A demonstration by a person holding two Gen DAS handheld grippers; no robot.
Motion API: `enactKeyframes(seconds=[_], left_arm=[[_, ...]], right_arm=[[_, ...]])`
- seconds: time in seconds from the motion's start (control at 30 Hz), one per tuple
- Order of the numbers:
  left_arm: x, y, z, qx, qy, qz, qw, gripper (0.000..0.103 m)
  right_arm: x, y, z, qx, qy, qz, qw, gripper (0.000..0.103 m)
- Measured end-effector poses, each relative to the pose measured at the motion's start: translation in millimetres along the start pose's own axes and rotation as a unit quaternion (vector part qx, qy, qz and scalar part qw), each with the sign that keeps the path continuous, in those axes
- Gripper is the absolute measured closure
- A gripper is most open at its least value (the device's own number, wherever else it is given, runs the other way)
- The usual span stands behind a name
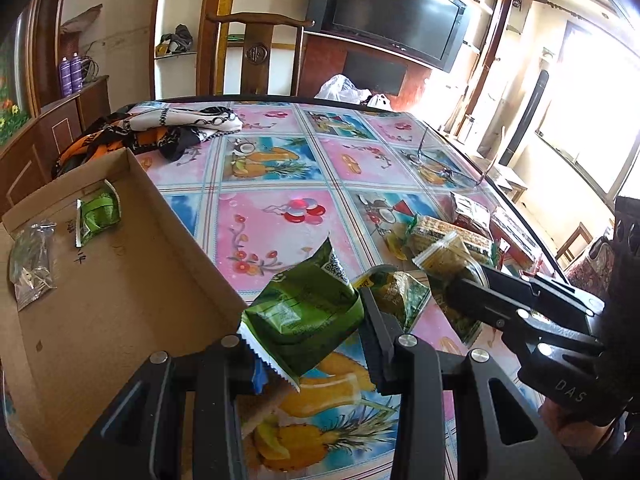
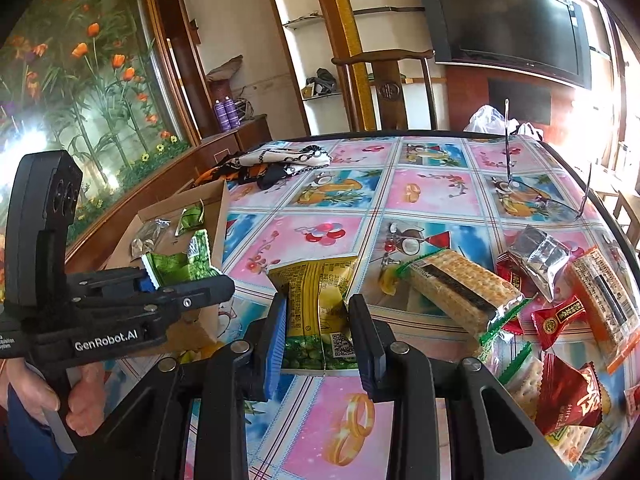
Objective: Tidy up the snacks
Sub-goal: 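Carry both packets over the cardboard box with both grippers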
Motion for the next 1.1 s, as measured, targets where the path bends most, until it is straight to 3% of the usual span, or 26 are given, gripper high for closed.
enactKeyframes(seconds=[0.4,0.67,0.9,1.1], left_arm=[[13.8,-8.7,-37.5,0.048,-0.004,0.019,0.9987,0.067],[19.4,-11.8,-85.0,0.113,-0.024,0.022,0.9931,0.067],[22.3,-4.6,-135.7,0.206,-0.050,0.007,0.9772,0.067],[16.4,4.9,-169.6,0.278,-0.037,-0.015,0.9598,0.067]], right_arm=[[-7.3,-0.9,-1.5,-0.006,-0.013,-0.008,1.000,0.070],[-20.4,-10.5,-5.1,-0.041,-0.074,-0.032,0.996,0.070],[-45.2,-40.8,-51.8,-0.027,-0.120,-0.058,0.991,0.070],[-70.9,-71.4,-104.2,0.002,-0.130,-0.068,0.989,0.070]])
Point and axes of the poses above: each gripper's, at about its wrist camera, not at the fingertips, and x roughly against the way its jaws point, z to its right, y to its underside, the point moved 2 cm from there along -x, roughly the way its jaws point, and after that the axes turned 15 degrees about -z, right-handed, at the moved point
